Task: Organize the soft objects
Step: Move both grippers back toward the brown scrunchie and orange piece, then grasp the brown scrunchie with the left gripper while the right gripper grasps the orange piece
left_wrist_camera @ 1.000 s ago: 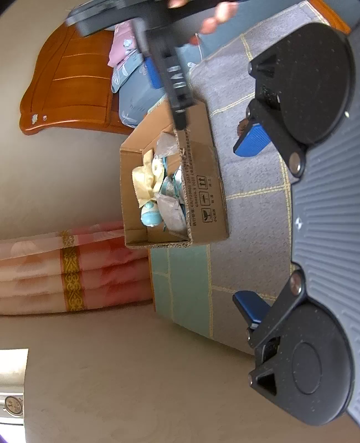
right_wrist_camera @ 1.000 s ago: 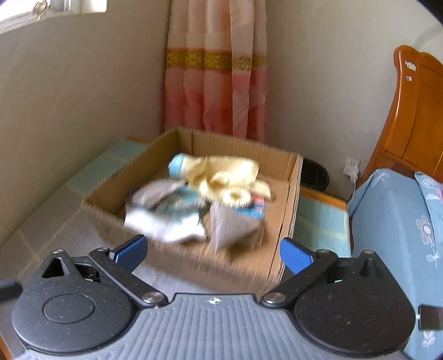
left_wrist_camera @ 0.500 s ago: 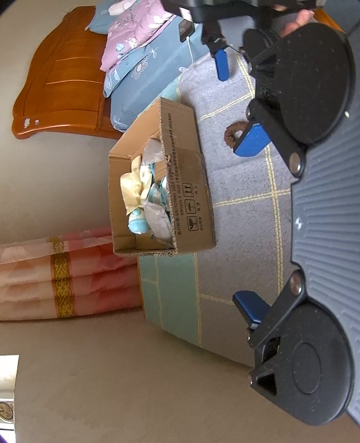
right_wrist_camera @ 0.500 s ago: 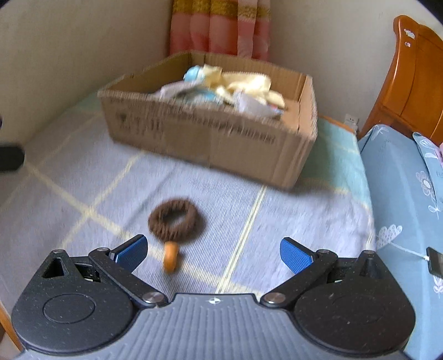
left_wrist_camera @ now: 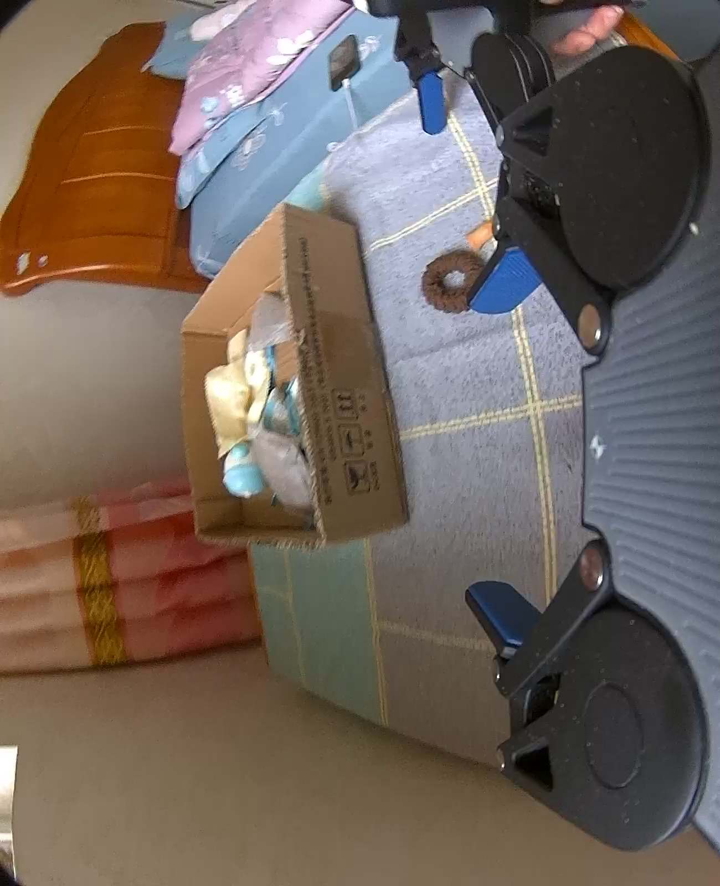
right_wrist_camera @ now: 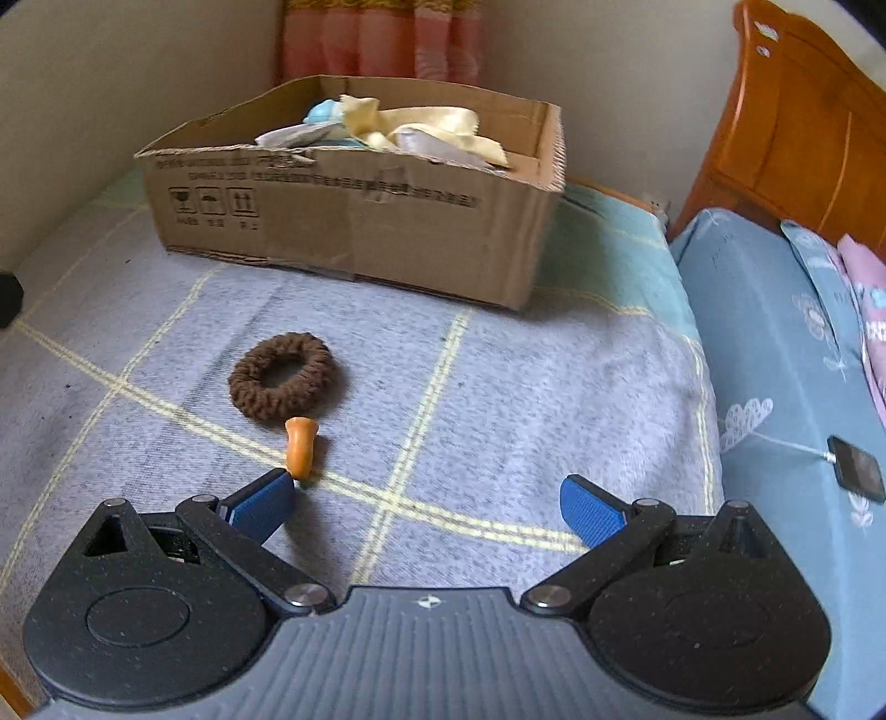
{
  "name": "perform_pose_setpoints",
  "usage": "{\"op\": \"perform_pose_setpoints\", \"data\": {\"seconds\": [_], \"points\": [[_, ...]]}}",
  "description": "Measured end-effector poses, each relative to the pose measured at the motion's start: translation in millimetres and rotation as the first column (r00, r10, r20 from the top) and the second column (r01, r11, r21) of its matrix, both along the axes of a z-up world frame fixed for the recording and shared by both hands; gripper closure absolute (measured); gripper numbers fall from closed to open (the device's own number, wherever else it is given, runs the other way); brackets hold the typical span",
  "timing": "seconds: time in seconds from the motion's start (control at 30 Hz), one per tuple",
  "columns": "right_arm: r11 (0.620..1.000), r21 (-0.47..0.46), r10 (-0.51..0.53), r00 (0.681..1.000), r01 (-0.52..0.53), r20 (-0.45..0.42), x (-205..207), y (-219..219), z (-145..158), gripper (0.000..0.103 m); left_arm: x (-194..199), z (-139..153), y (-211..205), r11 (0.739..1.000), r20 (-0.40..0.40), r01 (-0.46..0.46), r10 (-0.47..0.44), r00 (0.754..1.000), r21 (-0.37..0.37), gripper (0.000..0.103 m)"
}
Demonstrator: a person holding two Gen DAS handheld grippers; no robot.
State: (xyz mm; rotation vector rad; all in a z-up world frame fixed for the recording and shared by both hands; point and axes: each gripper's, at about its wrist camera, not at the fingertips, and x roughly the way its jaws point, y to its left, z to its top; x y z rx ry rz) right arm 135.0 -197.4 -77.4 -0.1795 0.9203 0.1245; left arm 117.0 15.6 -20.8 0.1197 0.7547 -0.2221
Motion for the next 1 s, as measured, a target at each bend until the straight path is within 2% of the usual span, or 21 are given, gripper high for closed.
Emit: {"op": "perform_pose_setpoints", "data": {"seconds": [0.33, 0.5, 0.57, 0.67, 0.73, 0.9, 0.97, 1.0], "points": [[0.998, 0.058, 0.035, 0.999, -0.034, -0.010, -9, -16, -4, 0.000, 28, -32, -38, 0.991, -0.059, 0.134, -0.133, 0.989, 0.013, 0.003], [0.997, 0.060, 0.046, 0.999, -0.046, 0.006, -15, -16, -6, 0.000, 40, -38, -53, 0.984, -0.070, 0.175, -0.177, 0.982, -0.029, 0.004], [0.997, 0.059, 0.045, 0.999, -0.045, 0.008, -15, -16, -5, 0.000, 45, -39, -60, 0.981, -0.066, 0.193, -0.195, 0.979, -0.029, 0.009], [0.997, 0.061, 0.045, 0.999, -0.045, 0.013, -17, -16, -5, 0.000, 49, -44, -73, 0.975, -0.075, 0.223, -0.223, 0.972, -0.013, 0.023], [0.997, 0.062, 0.046, 0.999, -0.047, 0.016, -17, -17, -5, 0.000, 51, -48, -80, 0.971, -0.087, 0.239, -0.239, 0.967, -0.006, 0.039], [0.997, 0.065, 0.049, 0.998, -0.051, 0.029, -18, -18, -6, 0.000, 56, -54, -85, 0.969, -0.095, 0.247, -0.247, 0.964, -0.010, 0.040], [0.996, 0.066, 0.051, 0.998, -0.053, 0.033, -19, -17, -6, 0.000, 57, -55, -85, 0.969, -0.103, 0.248, -0.248, 0.963, -0.015, 0.047], [0.996, 0.066, 0.053, 0.998, -0.055, 0.035, -19, -18, -6, 0.000, 57, -55, -86, 0.967, -0.111, 0.252, -0.253, 0.961, -0.022, 0.055]]}}
